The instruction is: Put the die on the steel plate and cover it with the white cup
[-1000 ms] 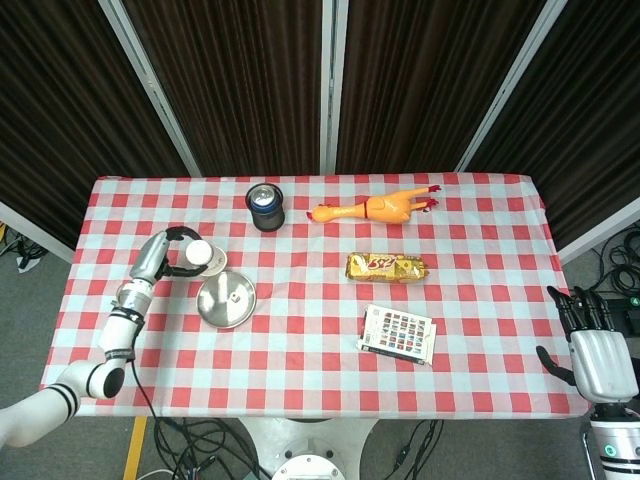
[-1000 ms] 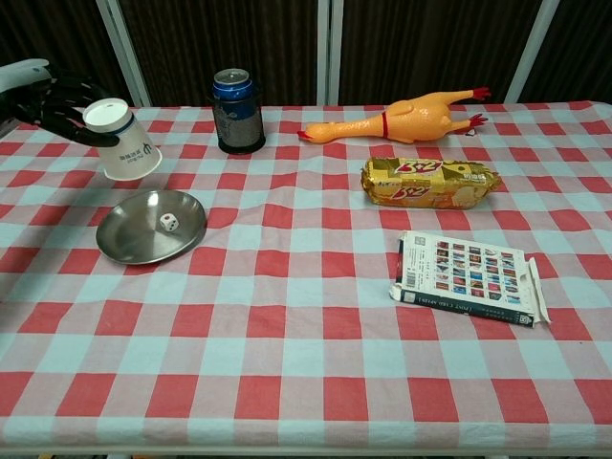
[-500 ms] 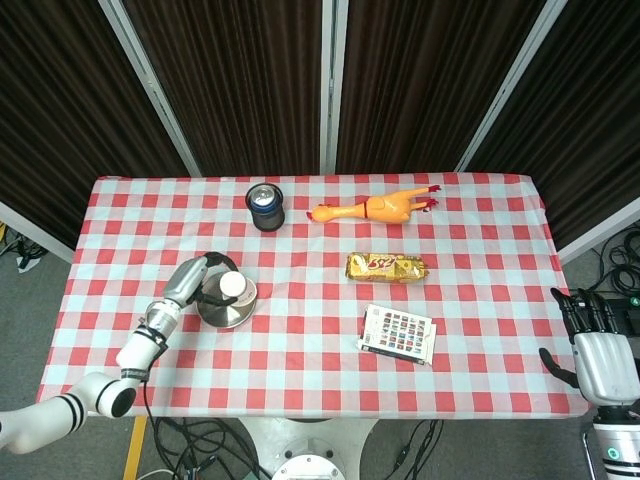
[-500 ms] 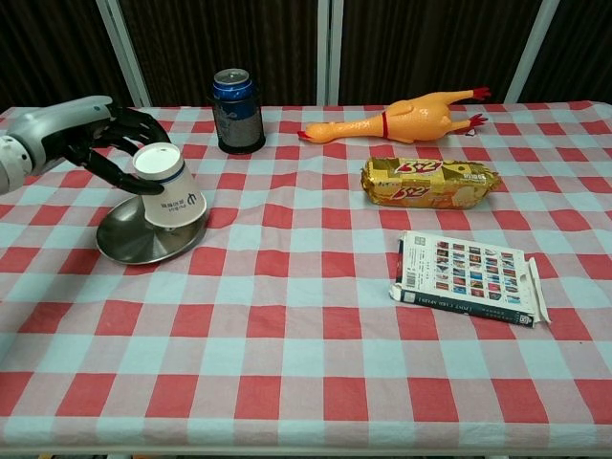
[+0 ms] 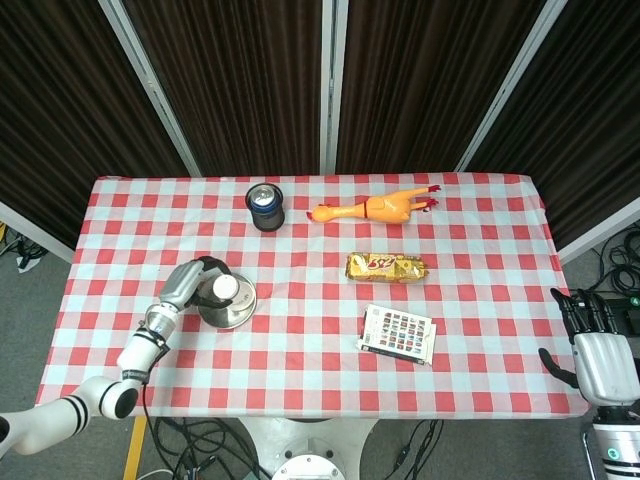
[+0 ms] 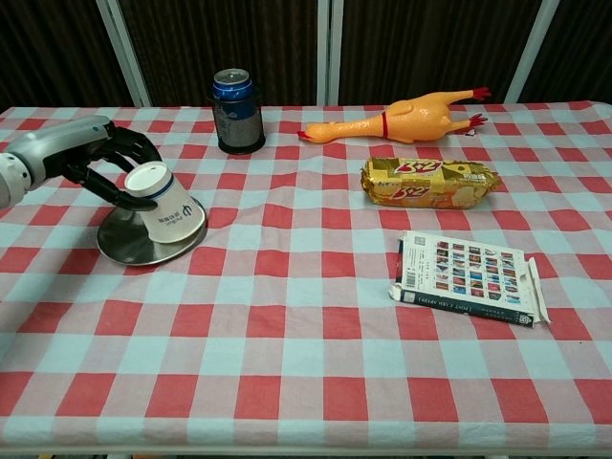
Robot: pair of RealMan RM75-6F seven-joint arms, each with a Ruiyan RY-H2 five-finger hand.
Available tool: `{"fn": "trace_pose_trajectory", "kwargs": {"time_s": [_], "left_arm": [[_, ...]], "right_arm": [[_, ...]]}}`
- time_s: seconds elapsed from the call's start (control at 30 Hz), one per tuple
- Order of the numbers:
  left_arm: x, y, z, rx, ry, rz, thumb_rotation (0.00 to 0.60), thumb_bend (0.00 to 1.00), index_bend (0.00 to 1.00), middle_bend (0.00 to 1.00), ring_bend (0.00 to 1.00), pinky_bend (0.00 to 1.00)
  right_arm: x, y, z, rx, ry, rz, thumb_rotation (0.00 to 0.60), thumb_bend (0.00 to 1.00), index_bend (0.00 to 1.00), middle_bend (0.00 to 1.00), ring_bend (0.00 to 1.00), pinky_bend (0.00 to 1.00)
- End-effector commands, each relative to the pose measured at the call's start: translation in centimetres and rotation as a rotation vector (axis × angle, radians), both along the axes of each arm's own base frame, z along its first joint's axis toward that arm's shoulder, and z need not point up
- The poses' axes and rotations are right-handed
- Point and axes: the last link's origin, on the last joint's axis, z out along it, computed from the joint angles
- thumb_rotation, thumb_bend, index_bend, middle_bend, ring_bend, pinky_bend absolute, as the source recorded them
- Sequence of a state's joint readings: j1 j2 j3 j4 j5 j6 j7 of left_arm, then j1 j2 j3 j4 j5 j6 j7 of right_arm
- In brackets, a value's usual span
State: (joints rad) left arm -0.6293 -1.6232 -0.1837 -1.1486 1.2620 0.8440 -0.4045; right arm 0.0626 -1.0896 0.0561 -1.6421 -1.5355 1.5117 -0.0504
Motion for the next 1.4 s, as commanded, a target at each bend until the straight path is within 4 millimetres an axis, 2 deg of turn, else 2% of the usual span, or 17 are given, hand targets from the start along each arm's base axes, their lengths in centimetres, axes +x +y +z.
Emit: {"fn": "trace_pose_trajectory", "kwargs": {"time_s": [0.03, 0.3, 0.63, 0.83, 0.97, 1.23, 1.4], "left_arm": [[-0.7, 0.2, 0.6, 0.016, -0.006, 0.031, 0.600, 0.20, 0.56, 0.36, 0.22, 0.22], [-2.3, 0.4, 1.7, 0.043, -0.007, 0.105, 0.600, 0.20, 0.56, 0.36, 0.22, 0.22], [-0.1, -1.7, 0.7, -0.036, -0.022, 0.006, 0.600, 0.20, 0.56, 0.36, 0.22, 0.22], [-1.5, -0.5, 1.4, 0.031, 0.023, 0.054, 0.600, 0.20, 0.56, 0.36, 0.22, 0.22], [-2.1, -0.7, 1.6, 0.058, 0.018, 0.091, 0.600, 0.20, 0.56, 0.36, 0.22, 0.22], [-0.3, -2.6, 0.4, -0.023, 0.014, 0.005, 0.600, 0.20, 0.56, 0.36, 0.22, 0.22], [-0.7, -1.7, 0.9, 0.006, 0.013, 0.034, 0.600, 0.20, 0.56, 0.36, 0.22, 0.21]], "right_arm": [[0.0, 0.0, 0.0, 0.001, 0.000, -0.001, 0.600, 0.17, 0.05, 0.16, 0.00, 0.03], [0.0, 0.0, -0.1, 0.004, -0.005, 0.003, 0.600, 0.17, 0.05, 0.16, 0.00, 0.03], [-0.1, 0.0, 0.0, 0.003, -0.004, 0.003, 0.600, 0.17, 0.05, 0.16, 0.00, 0.03], [0.0, -0.2, 0.1, -0.002, -0.003, 0.007, 0.600, 0.17, 0.05, 0.16, 0.00, 0.03], [0.0, -0.2, -0.1, 0.008, -0.006, 0.009, 0.600, 0.17, 0.05, 0.16, 0.00, 0.03], [0.0, -0.2, -0.3, 0.016, -0.006, 0.007, 0.600, 0.17, 0.05, 0.16, 0.00, 0.03], [0.0, -0.3, -0.3, 0.018, -0.005, 0.008, 0.600, 0.17, 0.05, 0.16, 0.00, 0.03]]}}
